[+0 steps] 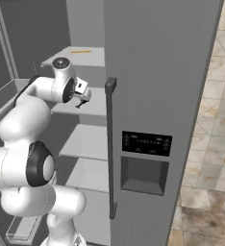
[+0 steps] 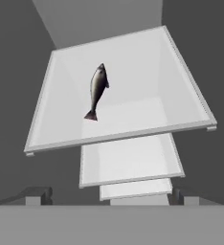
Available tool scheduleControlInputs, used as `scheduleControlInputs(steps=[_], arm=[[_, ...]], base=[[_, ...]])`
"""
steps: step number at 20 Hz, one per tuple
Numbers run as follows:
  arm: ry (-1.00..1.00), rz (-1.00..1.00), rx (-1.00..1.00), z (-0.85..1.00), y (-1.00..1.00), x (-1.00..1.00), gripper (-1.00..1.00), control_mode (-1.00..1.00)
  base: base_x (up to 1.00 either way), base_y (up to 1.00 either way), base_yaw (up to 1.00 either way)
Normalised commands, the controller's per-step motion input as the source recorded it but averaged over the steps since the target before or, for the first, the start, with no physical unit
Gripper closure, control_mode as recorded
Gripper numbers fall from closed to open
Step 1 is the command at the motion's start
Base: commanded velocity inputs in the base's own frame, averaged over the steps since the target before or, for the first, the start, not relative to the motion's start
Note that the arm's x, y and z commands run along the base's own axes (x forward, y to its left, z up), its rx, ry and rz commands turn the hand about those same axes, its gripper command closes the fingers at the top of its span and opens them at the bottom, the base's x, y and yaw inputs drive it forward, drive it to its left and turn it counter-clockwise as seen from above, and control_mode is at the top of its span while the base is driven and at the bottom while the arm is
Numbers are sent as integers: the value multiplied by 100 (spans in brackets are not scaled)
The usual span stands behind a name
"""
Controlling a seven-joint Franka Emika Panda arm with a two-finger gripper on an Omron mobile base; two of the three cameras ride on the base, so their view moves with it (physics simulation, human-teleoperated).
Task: Take the fish out of the fridge, briefly rinse it in the sink, and place it on the tray next to the sink.
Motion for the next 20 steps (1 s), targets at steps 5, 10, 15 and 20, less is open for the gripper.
scheduleControlInputs(steps=[5, 10, 15, 20], arm=[[0, 0, 0, -29, 0, 10, -100, -100], [0, 0, 0, -16, 0, 34, -100, -100], [0, 0, -3, -13, 4, 49, -100, -100], [0, 0, 0, -15, 14, 41, -100, -100]], base=[[0, 0, 0], [0, 0, 0], [0, 0, 0], [0, 0, 0]])
